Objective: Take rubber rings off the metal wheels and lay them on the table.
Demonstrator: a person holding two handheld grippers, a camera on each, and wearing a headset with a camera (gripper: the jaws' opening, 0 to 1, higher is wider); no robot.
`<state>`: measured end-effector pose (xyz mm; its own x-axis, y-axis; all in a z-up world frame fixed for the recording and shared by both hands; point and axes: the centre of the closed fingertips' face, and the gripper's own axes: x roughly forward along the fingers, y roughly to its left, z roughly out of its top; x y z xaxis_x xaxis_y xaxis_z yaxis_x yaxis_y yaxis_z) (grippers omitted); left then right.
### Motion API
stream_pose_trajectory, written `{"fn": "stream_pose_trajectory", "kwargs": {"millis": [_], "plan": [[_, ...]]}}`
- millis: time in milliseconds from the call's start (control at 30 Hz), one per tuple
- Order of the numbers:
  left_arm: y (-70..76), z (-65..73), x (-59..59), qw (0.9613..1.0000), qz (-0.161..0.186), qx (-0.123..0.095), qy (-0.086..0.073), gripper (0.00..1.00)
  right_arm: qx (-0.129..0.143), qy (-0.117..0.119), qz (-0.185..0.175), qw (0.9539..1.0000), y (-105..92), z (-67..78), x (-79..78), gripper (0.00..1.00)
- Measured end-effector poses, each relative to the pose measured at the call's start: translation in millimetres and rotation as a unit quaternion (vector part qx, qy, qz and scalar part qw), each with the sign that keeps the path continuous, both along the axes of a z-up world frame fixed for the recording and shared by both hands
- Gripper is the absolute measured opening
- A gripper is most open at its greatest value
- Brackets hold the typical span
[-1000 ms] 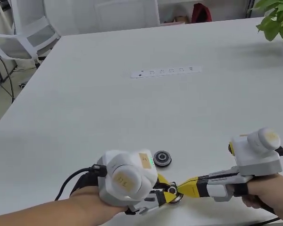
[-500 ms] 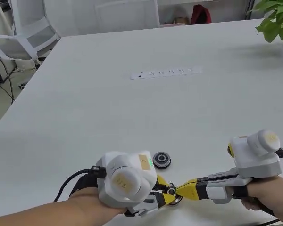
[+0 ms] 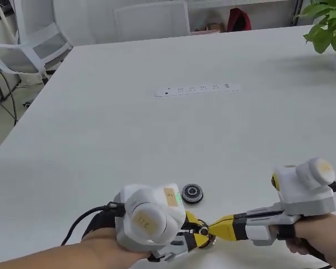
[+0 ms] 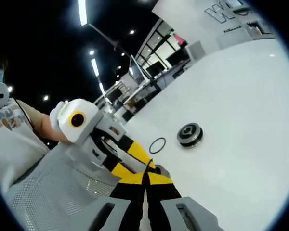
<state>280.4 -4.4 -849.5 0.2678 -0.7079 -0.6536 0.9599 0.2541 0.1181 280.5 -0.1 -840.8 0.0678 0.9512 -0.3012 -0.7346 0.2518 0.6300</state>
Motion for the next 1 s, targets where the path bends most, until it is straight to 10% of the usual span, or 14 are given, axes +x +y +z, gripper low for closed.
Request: {"fn": "stream_pose_trajectory", "kwargs": {"millis": [1000], "plan": [[4.2,8.7,3.5,0.9998,-0.001,-0.010,0.014,0.19,0.011,-0.009,-0.016,0.9998,1.5,12.8,1.7,0.00]]}}
